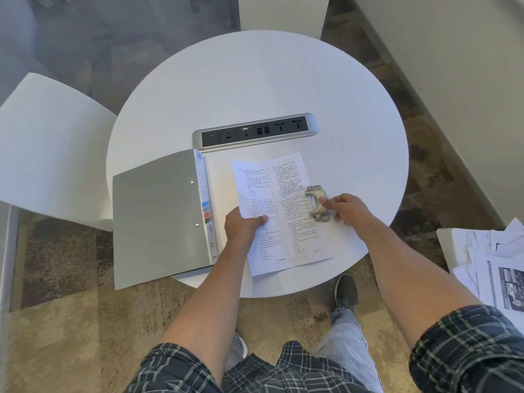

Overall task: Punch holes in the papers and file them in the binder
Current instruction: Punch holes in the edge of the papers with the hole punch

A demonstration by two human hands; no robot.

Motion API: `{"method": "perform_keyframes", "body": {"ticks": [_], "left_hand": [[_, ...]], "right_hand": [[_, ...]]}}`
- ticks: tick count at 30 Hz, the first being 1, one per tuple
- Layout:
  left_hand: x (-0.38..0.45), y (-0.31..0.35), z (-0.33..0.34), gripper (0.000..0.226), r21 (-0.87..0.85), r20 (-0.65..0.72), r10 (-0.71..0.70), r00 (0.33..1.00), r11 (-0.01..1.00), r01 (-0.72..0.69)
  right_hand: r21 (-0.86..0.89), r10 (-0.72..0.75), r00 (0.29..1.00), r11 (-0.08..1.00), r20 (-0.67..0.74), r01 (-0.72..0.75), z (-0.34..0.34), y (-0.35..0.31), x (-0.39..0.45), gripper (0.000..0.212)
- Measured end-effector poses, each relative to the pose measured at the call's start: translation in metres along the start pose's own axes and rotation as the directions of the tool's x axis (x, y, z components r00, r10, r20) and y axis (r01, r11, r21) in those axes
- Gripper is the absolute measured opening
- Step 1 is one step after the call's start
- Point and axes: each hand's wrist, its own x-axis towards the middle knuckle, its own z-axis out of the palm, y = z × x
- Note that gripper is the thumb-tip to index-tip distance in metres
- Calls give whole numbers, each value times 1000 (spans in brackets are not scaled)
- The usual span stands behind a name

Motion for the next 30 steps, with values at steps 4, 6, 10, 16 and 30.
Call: {"method": "perform_keyframes", "body": {"ticks": [4,6,10,16,30], "left_hand": [[-1,2,-1,31,112,-3,89,996,990,-88],[1,3,1,30,130,-12,88,996,988,-86],[3,6,2,29,146,-3,81,997,986,-79],[5,9,-1,30,217,18,139,990,966,-140],[2,10,3,32,305,-2,152,988,941,-144]], "right_hand": [[9,1,1000,1000,1,-1,-1,1,1,42],[9,4,1000,1000,-1,-4,-1,2,2,42],[11,-1,1000,1000,-3,1,-1,2,2,40],[0,0,1000,1000,-12,0,0,0,0,39],[-234,19,997,972,-81,-37,3,3,14,48]]}}
